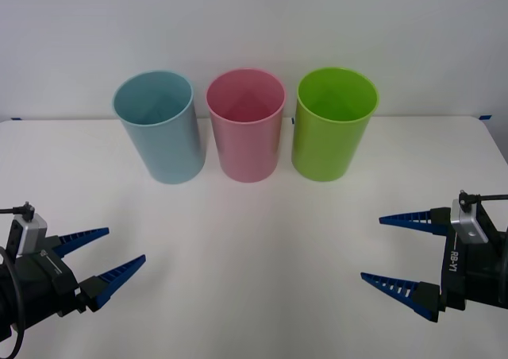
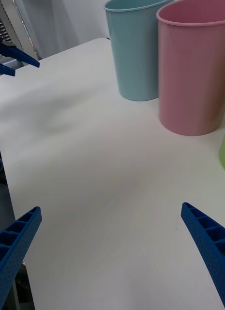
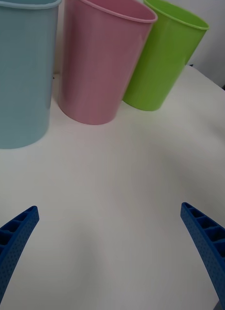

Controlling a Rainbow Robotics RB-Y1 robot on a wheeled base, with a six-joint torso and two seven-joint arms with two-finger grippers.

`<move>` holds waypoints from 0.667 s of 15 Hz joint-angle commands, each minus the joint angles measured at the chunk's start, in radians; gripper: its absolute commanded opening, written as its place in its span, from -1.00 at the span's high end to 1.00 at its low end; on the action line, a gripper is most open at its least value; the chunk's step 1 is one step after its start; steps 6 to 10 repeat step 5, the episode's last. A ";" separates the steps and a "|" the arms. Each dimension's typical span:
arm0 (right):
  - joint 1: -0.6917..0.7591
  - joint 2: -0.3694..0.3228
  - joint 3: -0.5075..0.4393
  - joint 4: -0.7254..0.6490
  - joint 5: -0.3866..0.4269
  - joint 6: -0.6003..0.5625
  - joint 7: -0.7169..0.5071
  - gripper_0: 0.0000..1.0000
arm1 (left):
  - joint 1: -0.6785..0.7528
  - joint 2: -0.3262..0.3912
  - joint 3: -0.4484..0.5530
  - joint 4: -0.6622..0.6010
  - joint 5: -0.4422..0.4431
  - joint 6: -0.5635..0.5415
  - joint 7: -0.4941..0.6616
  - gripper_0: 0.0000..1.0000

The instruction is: Put cans in the blue bin and PET bottles in the pink bin and trash in the green bin.

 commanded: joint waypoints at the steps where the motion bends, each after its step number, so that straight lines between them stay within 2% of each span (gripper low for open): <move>1: 0.000 0.000 0.000 0.000 0.000 0.000 0.000 -1.00 | 0.000 0.000 -0.001 0.000 -0.001 0.000 0.000 -1.00; 10: 0.000 0.000 0.000 0.000 0.000 0.000 0.000 -1.00 | 0.000 0.000 -0.001 0.000 -0.001 0.000 0.000 -1.00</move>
